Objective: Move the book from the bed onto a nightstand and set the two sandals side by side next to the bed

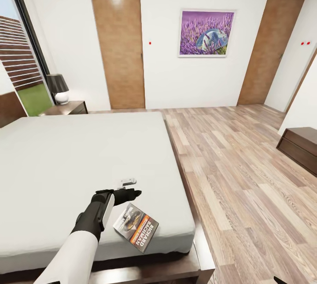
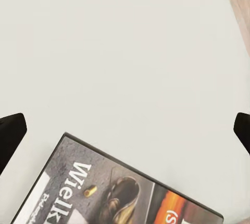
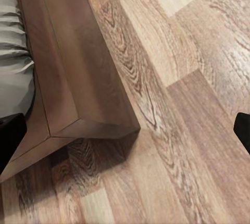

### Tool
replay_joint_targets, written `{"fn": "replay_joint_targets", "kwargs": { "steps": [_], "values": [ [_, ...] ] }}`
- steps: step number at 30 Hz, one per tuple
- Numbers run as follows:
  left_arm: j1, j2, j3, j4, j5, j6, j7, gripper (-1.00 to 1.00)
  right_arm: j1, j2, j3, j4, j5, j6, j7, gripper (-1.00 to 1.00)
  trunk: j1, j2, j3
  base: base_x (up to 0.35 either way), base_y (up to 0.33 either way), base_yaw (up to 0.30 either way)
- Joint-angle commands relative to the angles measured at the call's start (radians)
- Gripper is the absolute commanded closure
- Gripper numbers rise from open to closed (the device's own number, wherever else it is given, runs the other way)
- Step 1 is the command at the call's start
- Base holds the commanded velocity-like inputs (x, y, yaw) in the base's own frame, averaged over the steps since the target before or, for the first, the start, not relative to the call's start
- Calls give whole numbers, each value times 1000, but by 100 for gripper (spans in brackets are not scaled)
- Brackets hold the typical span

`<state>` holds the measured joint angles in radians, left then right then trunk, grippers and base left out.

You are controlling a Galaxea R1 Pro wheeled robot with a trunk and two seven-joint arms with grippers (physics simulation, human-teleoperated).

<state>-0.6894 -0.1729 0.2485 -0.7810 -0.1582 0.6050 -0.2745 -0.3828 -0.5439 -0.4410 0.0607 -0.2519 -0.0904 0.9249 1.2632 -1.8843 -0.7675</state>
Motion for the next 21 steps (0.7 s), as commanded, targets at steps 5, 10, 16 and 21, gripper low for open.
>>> {"fn": "replay_joint_targets", "kwargs": {
  "steps": [5, 10, 16, 21],
  "values": [
    [-1, -2, 6, -1, -11, 4, -9, -100, -2, -1, 8, 6, -9, -9, 4, -100, 0, -1, -1, 0, 0, 0],
    [-1, -2, 8, -1, -7, 4, -13, -100, -2, -1, 8, 6, -9, -10, 3, -100, 0, -1, -1, 0, 0, 0],
    [-1, -2, 14, -2, 59, 4, -59, -100, -2, -1, 8, 5, -8, -10, 3, -100, 0, -1, -1, 0, 0, 0],
    [-1, 57, 17, -3, 169, 4, -243, -100, -2, -1, 8, 6, -8, -9, 3, -100, 0, -1, -1, 0, 0, 0]
  ]
}}
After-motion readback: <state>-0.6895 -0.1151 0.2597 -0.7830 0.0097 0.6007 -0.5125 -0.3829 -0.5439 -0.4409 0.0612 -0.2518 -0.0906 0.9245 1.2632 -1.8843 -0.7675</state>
